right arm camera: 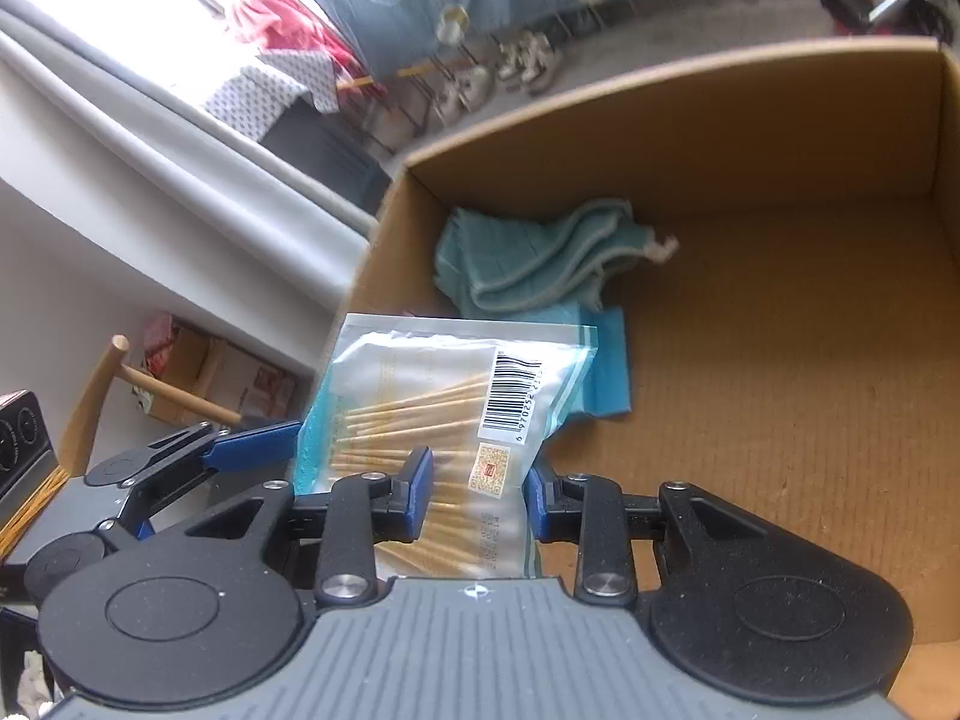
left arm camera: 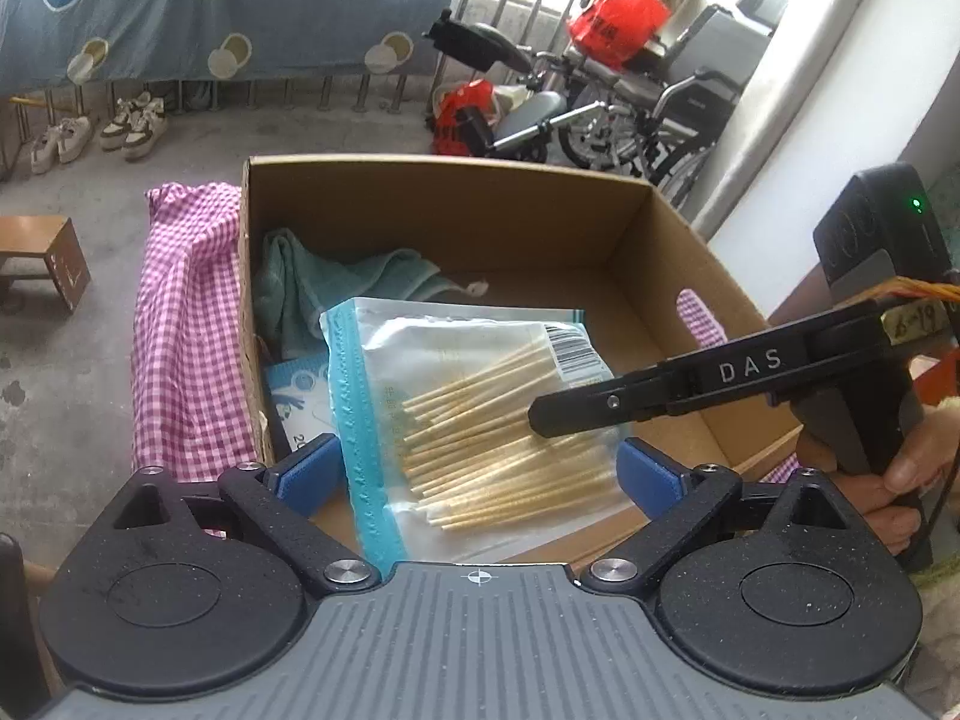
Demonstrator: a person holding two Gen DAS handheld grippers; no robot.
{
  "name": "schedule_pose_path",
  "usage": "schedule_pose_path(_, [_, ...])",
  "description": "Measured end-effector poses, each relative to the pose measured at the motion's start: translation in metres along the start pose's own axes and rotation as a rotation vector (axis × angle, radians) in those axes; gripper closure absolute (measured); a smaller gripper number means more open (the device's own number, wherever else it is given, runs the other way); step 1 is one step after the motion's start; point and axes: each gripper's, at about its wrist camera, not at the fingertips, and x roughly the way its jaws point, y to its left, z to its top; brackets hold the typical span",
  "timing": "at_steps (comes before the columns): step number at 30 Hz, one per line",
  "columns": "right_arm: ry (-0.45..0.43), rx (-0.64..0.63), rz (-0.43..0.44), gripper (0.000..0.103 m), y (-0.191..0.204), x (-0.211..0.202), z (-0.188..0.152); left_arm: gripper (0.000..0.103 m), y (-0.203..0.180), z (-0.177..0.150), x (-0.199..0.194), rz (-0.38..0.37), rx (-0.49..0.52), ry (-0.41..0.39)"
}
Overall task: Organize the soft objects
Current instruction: 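Place the cotton swab bag into the box beside the bandage box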
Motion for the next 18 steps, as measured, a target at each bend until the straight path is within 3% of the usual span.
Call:
schedule_pose_path(3, [0.082, 0.022, -0.008, 0.069, -0.016, 0.019, 0.006, 0.004, 0.0, -0.002, 0.005, 0.031, 0.011, 0.053])
schedule_pose_path(10, [0.288, 0.06, -0.048, 0.069, -0.038, 0.062, 0.014, 0.001, -0.002, -0.009, -0.017, 0.042, 0.033, 0.031])
schedule_pose_path(13, [0.277, 0.027, -0.104, 0.068, -0.033, 0.058, 0.019, 0.001, -0.002, -0.012, -0.031, 0.05, 0.026, -0.002])
schedule_pose_path(18, [0.26, 0.056, -0.125, 0.067, -0.037, 0.056, 0.027, 0.001, 0.006, -0.027, -0.058, 0.043, -0.017, -0.06])
